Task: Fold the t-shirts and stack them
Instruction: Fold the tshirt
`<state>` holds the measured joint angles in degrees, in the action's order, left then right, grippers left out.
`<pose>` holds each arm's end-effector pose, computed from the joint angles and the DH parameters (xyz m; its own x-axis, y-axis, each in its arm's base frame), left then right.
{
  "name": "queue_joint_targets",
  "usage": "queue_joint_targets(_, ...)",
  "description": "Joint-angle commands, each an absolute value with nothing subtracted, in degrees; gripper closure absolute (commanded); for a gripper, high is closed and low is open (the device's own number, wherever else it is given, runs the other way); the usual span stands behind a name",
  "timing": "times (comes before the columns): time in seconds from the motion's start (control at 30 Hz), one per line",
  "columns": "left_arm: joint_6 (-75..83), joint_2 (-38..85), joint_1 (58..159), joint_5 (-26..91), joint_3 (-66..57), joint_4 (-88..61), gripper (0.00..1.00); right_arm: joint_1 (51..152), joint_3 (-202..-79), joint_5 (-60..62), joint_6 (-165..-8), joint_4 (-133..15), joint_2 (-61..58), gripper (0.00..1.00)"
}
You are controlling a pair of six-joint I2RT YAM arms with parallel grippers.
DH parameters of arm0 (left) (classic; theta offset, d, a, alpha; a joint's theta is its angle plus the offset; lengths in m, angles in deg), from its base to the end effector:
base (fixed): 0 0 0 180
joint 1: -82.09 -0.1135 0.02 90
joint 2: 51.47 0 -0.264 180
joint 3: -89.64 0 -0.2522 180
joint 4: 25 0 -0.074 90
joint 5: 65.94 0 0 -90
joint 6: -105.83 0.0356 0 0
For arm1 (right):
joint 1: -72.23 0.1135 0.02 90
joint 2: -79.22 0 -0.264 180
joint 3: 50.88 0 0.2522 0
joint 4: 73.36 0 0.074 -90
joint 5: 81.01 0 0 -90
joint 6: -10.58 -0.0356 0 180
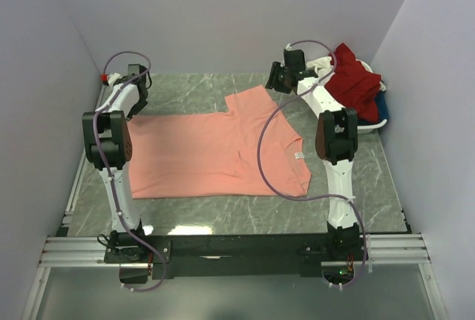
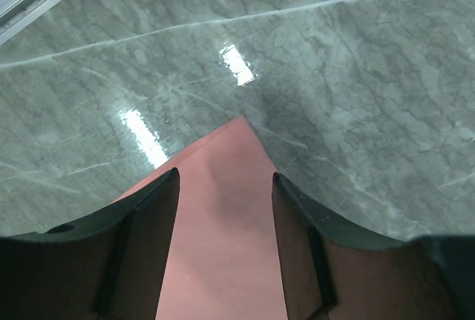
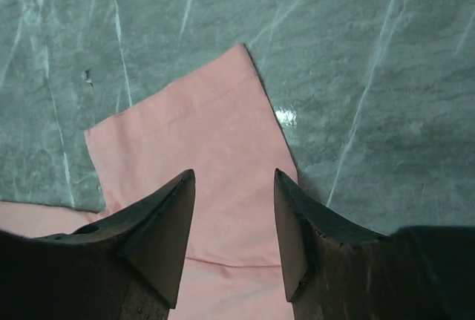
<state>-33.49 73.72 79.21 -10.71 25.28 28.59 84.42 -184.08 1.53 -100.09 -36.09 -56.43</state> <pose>0.4659 0.0438 0.1953 -0.3543 -0.6416 -0.6803 -0.8703 0.4923 -0.0110 0.5316 0.1196 0.2174 -0.6928 0.2084 -0.6904 -0.0667 0.9347 0.3491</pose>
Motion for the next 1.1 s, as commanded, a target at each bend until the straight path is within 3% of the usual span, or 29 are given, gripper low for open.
queue_joint_targets(0.0, -32.2, 75.5, 79.4, -10.9, 28.4, 27.9, 0.42, 84.4, -188.1, 0.7, -98.7, -36.2, -57.0, 0.46)
queue_joint_targets(0.5, -32.0, 80.9, 79.3, -10.1, 31.6, 28.5, 0.45, 84.4, -196.6, 2.4, -100.1, -31.1, -65.3, 0.43)
queue_joint_targets(1.07, -31.5, 80.7, 79.3, -8.0, 29.4, 26.5, 0.71, 86.0, -196.9, 2.6, -106.4, -28.0, -69.0, 0.46)
